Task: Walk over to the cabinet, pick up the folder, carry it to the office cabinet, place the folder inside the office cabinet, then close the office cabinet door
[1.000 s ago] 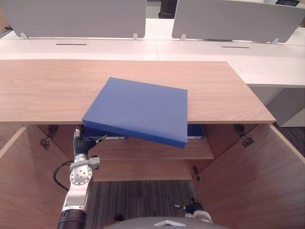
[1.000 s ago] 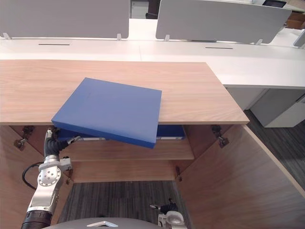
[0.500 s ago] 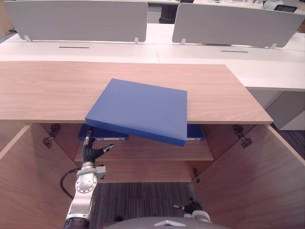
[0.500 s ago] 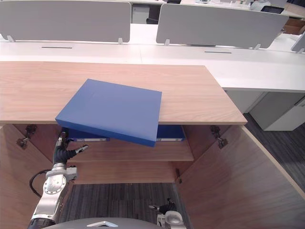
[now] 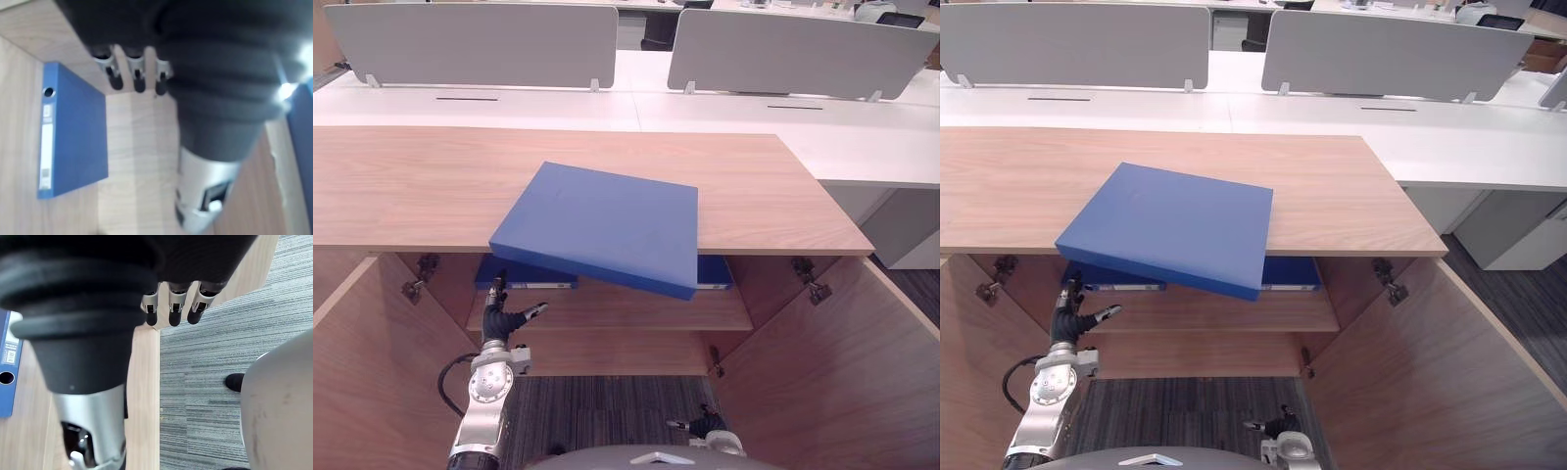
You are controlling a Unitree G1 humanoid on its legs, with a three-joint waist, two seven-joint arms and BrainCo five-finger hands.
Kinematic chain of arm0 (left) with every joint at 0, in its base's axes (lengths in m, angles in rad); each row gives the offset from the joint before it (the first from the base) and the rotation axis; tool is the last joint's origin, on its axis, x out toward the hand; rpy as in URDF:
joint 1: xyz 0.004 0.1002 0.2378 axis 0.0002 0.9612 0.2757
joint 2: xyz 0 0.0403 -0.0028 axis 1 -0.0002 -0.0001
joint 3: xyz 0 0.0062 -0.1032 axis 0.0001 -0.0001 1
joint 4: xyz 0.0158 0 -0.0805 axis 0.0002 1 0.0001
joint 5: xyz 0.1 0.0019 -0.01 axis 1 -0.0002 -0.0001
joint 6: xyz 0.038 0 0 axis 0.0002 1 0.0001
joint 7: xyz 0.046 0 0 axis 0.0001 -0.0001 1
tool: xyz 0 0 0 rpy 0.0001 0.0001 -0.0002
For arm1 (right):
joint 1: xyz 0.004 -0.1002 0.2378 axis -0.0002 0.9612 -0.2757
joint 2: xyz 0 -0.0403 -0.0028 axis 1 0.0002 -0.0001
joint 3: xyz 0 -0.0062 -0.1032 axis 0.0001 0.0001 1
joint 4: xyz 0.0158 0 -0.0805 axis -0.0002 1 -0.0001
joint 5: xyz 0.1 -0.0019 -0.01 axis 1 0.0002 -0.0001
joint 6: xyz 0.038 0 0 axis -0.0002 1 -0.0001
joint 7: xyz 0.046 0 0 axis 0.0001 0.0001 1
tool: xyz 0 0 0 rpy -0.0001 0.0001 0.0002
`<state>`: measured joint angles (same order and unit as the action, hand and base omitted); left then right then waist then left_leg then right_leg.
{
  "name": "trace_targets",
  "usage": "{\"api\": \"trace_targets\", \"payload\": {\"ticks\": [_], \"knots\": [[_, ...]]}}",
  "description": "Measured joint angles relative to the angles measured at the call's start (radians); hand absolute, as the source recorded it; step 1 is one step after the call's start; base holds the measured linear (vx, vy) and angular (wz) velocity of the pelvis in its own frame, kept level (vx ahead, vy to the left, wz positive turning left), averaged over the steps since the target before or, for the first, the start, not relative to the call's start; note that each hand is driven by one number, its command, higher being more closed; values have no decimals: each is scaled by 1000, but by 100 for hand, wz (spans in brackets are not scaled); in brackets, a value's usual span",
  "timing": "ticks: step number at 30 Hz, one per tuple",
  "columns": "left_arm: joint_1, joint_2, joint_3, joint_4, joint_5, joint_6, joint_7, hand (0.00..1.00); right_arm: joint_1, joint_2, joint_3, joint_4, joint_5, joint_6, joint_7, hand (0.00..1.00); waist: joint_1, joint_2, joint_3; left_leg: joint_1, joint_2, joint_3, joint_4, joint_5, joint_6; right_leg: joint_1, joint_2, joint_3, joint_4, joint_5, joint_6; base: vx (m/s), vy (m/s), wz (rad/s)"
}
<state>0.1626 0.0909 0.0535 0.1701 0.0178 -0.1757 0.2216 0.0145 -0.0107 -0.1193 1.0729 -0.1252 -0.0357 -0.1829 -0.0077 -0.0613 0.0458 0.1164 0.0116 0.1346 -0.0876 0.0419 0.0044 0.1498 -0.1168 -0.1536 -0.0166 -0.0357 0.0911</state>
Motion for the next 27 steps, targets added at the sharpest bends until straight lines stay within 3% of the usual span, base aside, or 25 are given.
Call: {"api": "trace_targets", "payload": {"ticks": [14, 20, 27], "knots": [[18, -23, 62, -68, 3, -4, 35, 0, -3, -1, 25, 0, -38, 0, 0, 0, 8, 1, 2, 9, -2, -29, 0, 2, -1, 20, -2, -27, 10, -17, 0, -9, -11, 6], [18, -34, 65, -87, -73, -19, 35, 0, -6, -2, 37, 0, -39, 1, 0, 0, 8, 1, 6, 10, -2, -30, 0, 3, -1, 21, -2, -28, 12, -18, 0, 0, 0, 0], [17, -35, 73, -168, -86, -30, 37, 0, -9, -3, 37, 0, -38, 2, 0, 0, 8, 8, 17, 19, -1, -29, 0, 2, -1, 25, -2, -26, 20, -23, -2, 0, 0, 0]]}}
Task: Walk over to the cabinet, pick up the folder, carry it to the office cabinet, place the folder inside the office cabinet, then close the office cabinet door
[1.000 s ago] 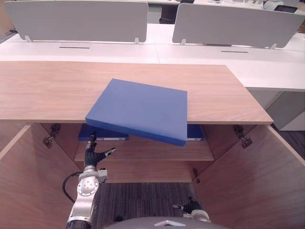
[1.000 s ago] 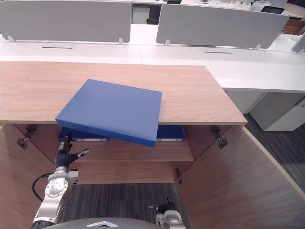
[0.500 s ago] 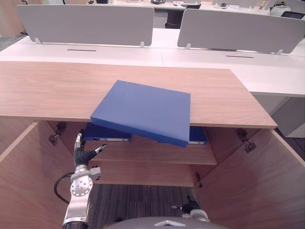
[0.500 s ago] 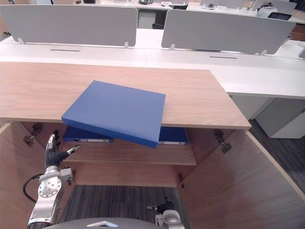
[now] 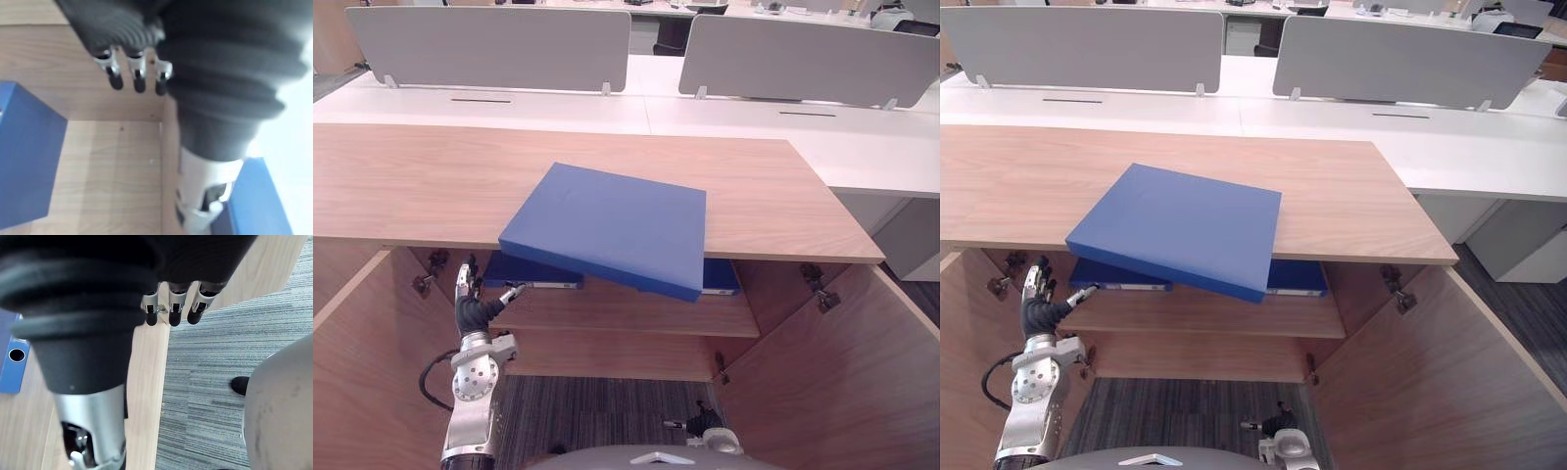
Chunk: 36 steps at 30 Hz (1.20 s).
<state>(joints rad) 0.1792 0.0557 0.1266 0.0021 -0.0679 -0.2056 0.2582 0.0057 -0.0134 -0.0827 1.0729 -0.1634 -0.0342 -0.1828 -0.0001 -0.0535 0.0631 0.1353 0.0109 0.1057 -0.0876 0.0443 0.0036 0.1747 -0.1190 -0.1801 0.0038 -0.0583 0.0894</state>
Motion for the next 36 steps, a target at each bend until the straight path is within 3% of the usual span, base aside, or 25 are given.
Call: {"api": "trace_targets", "payload": {"ticks": [15, 23, 27, 36], "knots": [[-11, 7, 28, -113, -9, -16, 15, 0, -6, 0, -10, 1, 1, 19, 4, 0, 0, 1, 5, 23, 1, 5, 0, -1, -1, 18, 0, 5, 6, -4, 0, -4, -2, 0], [-36, 67, -29, -153, -2, -17, -45, 0, -7, -1, -9, 2, 1, 20, 23, 0, -1, 2, 5, 23, 3, 7, 0, -2, -2, 17, 2, 8, 4, -9, -8, -13, -4, 0], [-76, 117, -46, -187, 13, -18, -62, 0, -9, -5, -9, 3, 1, 21, 30, 0, -1, 2, 3, 23, 3, 9, 0, -2, -2, 17, 2, 9, 4, -9, -8, 0, 0, 0], [-222, 327, -58, -227, 66, -26, -92, 0, -10, -26, -9, 24, 2, 19, 49, 0, -1, 8, -22, 9, 8, 35, 1, -6, -8, -7, 6, 37, 8, 5, -2, 7, 0, -9]]}}
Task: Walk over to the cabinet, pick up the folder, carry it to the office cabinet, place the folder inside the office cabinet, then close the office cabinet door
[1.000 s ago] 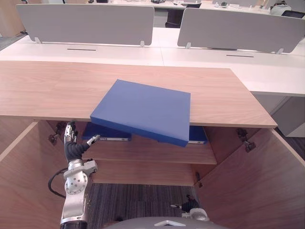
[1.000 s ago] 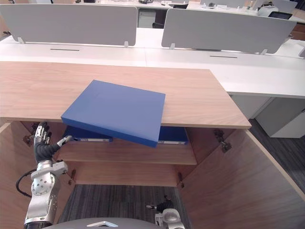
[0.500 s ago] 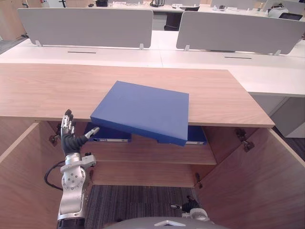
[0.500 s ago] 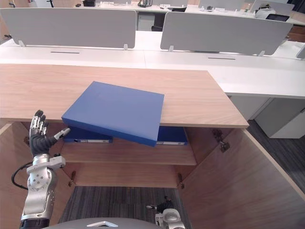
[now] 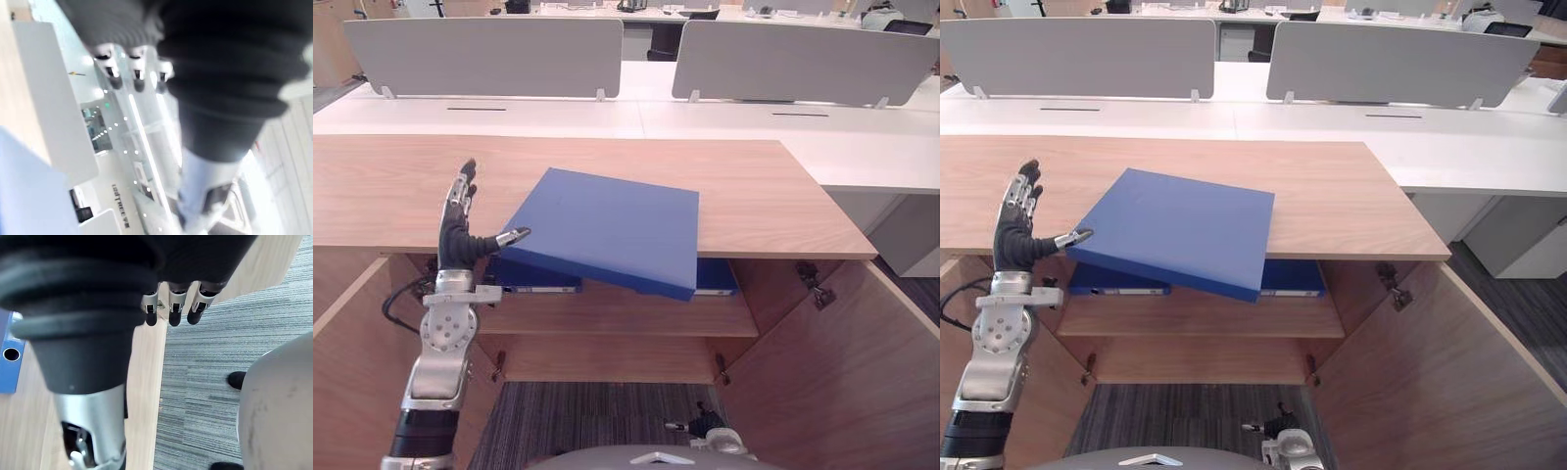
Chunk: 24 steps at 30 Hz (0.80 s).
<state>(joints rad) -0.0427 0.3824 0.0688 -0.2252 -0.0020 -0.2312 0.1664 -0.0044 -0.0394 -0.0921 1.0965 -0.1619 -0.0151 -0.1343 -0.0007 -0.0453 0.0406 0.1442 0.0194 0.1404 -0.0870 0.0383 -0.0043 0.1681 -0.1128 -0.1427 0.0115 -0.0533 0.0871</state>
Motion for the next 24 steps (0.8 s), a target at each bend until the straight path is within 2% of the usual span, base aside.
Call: {"api": "trace_targets", "payload": {"ticks": [4, 10, 24], "knots": [[-101, 80, -5, -13, 7, -25, -8, 0, 1, -11, -9, 20, 0, 0, 2, 0, 3, -3, -12, -1, 0, 9, 0, 0, 0, -12, 1, 17, 11, 1, -1, -19, -3, -6], [-129, 123, -10, -42, 6, -50, -43, 0, 2, -12, -12, 20, 2, -1, 5, 0, 1, 2, -29, -2, 0, 25, 0, -1, -2, -31, 0, 38, 30, -5, -11, -40, 3, -9], [-130, 244, -155, -40, 5, -53, -171, 0, 15, -11, -31, 21, 8, -1, 23, 0, 0, -8, -51, 4, -1, 31, 0, -1, -4, -38, -2, 51, 32, -7, -12, -25, 1, -1]]}}
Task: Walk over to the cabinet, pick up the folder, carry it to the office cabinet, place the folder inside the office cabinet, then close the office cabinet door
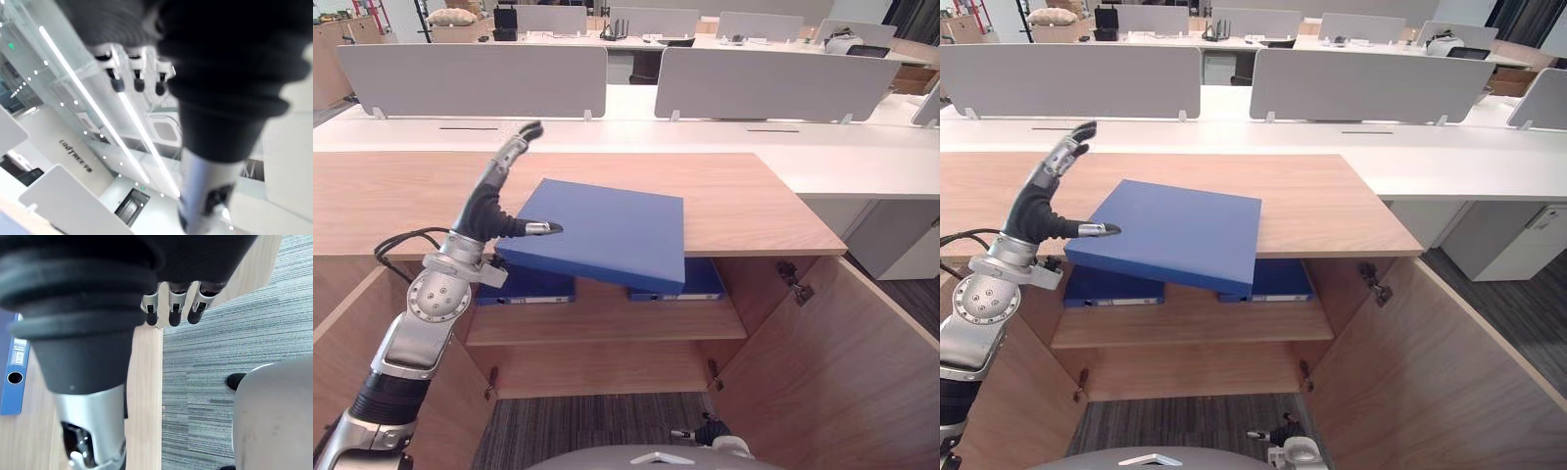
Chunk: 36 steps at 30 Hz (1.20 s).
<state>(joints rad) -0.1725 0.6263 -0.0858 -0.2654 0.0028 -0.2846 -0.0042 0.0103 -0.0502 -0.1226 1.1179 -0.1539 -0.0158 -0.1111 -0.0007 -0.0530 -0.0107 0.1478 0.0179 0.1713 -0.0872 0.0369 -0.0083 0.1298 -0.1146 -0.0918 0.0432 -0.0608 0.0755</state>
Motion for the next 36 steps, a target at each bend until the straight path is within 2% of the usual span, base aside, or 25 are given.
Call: {"api": "trace_targets", "payload": {"ticks": [10, 15, 17, 18, 19, 20, 22, 24, 26, 33, 36], "knots": [[-52, 66, -12, 2, 31, 0, 14, 0, 10, 0, -8, 4, 0, 0, 2, 0, 1, -6, -15, -2, 0, 13, 0, 3, 5, -8, 1, 15, 1, 5, 2, -2, 1, -3], [-77, 69, -11, 1, 51, 0, 22, 0, 12, 0, -14, 4, 3, -1, 2, 0, 0, -4, -15, 1, 0, 19, 0, -1, 0, -12, 0, 23, 1, 5, 2, -31, 4, -4], [-151, 129, -37, -12, 63, 3, 22, 0, 24, 0, -17, 4, 12, -2, 2, 0, 4, -7, -17, -5, 0, 17, 0, -1, -1, -16, 0, 23, 1, 5, 2, -27, -2, 0], [-165, 180, -43, -68, 8, -1, 12, 0, 16, 0, -12, 2, 12, -2, 3, 0, -1, -9, -21, -22, -1, 17, 0, -1, 0, -30, -2, 23, 9, 3, 5, 0, 0, 0], [-99, 181, -41, -148, -32, -32, 14, 0, 10, -1, -3, -1, 22, -3, 2, 0, -17, -14, -17, -25, -1, 17, 0, 0, 1, -30, -4, 24, 17, 3, 6, 0, 0, 0], [-45, 168, -50, -190, -32, -45, 8, 0, 9, -2, -2, -1, 27, -3, 2, 0, -22, 0, -20, -23, -3, 18, 0, 0, 2, -29, -6, 26, 16, 4, 7, 47, 28, -4], [140, 53, -188, -262, 22, -65, -37, 0, 11, -1, -2, -1, 33, -6, 2, 0, -22, -1, -13, -10, -6, 21, 0, 1, 6, -27, -7, 28, 10, 6, 7, 18, 14, -2], [200, 28, -250, -220, 91, -60, -73, 0, 16, 0, 1, 2, 32, -6, 2, 0, -6, -14, -5, -10, -3, 20, 0, -2, 1, -27, -2, 28, 10, 5, 5, 0, 0, 0], [206, 34, -240, -185, 128, -47, -90, 0, 17, -3, 1, 2, 32, -9, 1, 0, 1, -18, -2, -8, 0, 20, 0, -3, 0, -28, 0, 28, 10, 2, 4, -41, -23, 0], [205, 34, -239, -186, 198, -48, -104, 0, 15, -3, 2, -1, 32, -11, 1, 0, -11, -16, -2, -9, -2, 23, 0, -4, -1, -30, -4, 30, 10, 1, 6, 0, 0, 0], [205, 34, -239, -186, 290, -49, -85, 0, 15, -3, 2, -1, 32, -11, 0, 0, -12, -16, -2, -10, -2, 23, 0, -6, -1, -29, -3, 30, 7, 1, 6, 0, 0, 0]]}}
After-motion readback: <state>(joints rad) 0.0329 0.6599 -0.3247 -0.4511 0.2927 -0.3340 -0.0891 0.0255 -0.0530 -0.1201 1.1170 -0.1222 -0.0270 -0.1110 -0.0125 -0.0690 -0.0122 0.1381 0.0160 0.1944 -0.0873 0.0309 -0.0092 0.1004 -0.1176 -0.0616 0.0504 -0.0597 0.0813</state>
